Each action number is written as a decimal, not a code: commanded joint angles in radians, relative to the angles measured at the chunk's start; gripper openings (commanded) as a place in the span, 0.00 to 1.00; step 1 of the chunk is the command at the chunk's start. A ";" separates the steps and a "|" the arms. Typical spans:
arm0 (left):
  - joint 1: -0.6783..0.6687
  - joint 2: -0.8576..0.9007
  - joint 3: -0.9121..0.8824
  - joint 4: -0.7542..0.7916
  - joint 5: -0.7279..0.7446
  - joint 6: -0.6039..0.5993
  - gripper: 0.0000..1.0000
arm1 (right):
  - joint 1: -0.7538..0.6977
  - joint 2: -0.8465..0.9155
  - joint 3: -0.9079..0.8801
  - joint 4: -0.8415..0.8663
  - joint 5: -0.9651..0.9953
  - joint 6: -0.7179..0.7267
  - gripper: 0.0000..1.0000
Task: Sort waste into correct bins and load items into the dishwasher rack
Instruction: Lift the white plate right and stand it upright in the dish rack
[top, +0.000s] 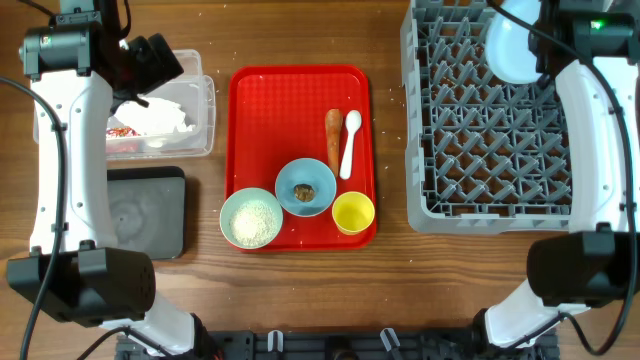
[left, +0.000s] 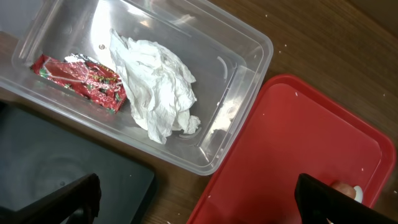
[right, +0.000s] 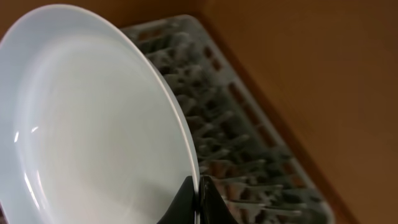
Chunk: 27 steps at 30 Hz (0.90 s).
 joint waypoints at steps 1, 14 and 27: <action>-0.002 -0.008 0.001 0.007 -0.014 -0.013 1.00 | -0.040 0.039 -0.005 0.039 0.195 -0.127 0.04; -0.002 -0.008 0.001 0.018 -0.013 -0.013 1.00 | -0.156 0.143 -0.006 0.074 0.191 -0.256 0.04; -0.002 -0.008 0.001 0.018 -0.013 -0.013 1.00 | -0.180 0.206 -0.005 0.245 0.113 -0.507 0.04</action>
